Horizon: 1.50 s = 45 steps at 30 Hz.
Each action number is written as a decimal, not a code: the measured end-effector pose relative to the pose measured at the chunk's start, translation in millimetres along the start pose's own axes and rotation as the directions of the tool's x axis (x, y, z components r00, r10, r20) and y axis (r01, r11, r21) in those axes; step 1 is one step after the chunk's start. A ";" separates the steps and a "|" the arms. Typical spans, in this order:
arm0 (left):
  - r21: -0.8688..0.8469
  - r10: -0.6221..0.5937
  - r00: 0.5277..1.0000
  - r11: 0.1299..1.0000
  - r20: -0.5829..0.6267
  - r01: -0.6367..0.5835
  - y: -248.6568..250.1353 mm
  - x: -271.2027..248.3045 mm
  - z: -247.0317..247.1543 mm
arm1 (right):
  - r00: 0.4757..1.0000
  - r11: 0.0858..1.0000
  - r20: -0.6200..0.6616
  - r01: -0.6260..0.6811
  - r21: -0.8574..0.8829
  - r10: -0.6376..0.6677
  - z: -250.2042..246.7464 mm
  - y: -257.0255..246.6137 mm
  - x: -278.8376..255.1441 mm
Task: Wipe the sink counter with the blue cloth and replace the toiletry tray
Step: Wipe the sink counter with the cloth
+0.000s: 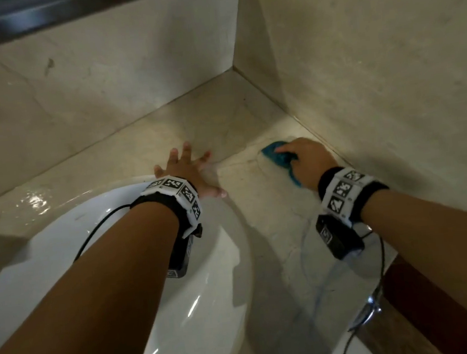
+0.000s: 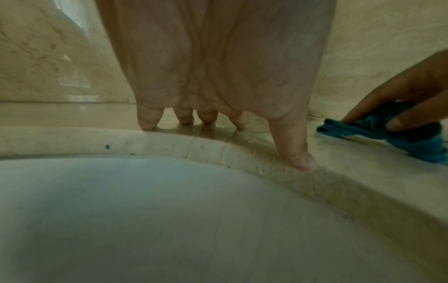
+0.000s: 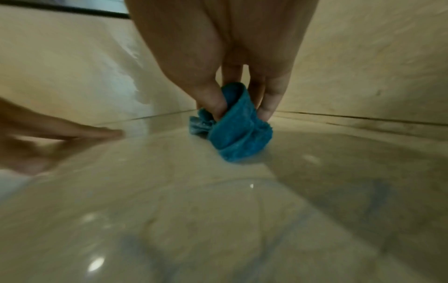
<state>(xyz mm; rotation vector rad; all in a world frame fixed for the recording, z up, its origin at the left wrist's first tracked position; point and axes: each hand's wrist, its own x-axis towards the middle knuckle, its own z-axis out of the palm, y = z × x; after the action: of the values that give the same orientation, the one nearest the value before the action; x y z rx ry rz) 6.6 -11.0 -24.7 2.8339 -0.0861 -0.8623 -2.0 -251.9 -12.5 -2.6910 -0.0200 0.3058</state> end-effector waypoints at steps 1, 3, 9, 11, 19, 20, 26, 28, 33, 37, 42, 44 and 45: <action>-0.001 -0.003 1.000 1.000 0.002 0.003 0.9 0.6 -0.1 | 0.999 0.999 -0.034 -0.030 -0.013 0.029 -0.2 8.3 6.1; -0.011 -0.013 1.000 1.000 0.010 0.013 2.7 1.2 -1.6 | 0.995 0.998 -0.086 -0.061 -0.031 0.058 4.3 14.1 7.9; 0.004 -0.016 1.000 1.000 0.015 0.016 8.9 -2.7 -8.6 | 0.960 0.967 0.132 0.254 -0.037 -0.247 40.5 -36.7 -46.4; 0.020 -0.016 1.000 1.000 0.008 0.016 9.0 -1.9 -7.0 | 0.924 0.944 0.245 0.321 -0.079 -0.294 46.4 -39.4 -57.2; -0.008 -0.019 1.000 1.000 0.009 0.019 3.4 3.8 -1.9 | 0.998 0.999 -0.059 -0.024 -0.022 0.022 -2.8 16.7 22.0; -0.008 -0.016 1.000 1.000 0.009 0.016 3.3 4.1 -1.3 | 0.993 0.994 -0.081 -0.089 -0.065 0.083 -6.2 22.8 23.7; -0.010 -0.008 1.000 1.000 0.006 0.008 1.9 5.4 -0.4 | 0.999 0.998 -0.005 0.050 -0.027 -0.050 20.1 -2.6 -28.9; 0.000 -0.010 1.000 1.000 0.005 0.010 2.6 3.3 -1.1 | 0.979 0.981 0.069 0.192 -0.001 -0.192 35.6 -16.6 -55.6; 0.013 0.007 0.999 1.000 -0.032 -0.007 16.8 -3.3 -1.4 | 0.917 0.967 0.309 0.248 0.054 -0.252 33.8 -27.2 -79.7; 0.075 0.126 0.991 0.989 -0.031 -0.124 33.8 -6.3 14.7 | 0.989 0.984 0.090 0.101 0.148 -0.115 6.8 -5.0 -44.4; 0.101 0.120 0.993 0.988 0.007 -0.120 27.1 -3.1 19.2 | 0.986 0.988 -0.101 -0.142 -0.065 0.135 4.6 31.9 17.4; 0.095 0.140 0.990 0.985 0.014 -0.140 26.2 -4.8 17.4 | 0.985 0.980 -0.092 -0.154 -0.123 0.143 9.7 26.3 26.4; 0.092 0.151 0.988 0.984 0.013 -0.151 25.2 -5.8 16.3 | 0.987 0.985 -0.099 -0.137 -0.105 0.126 13.9 18.3 24.7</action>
<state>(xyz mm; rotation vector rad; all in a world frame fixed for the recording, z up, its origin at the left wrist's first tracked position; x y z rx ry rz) -7.4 -37.6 -30.1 2.8638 -0.3462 -0.8552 18.5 -261.2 -37.7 -2.8209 0.1742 0.2259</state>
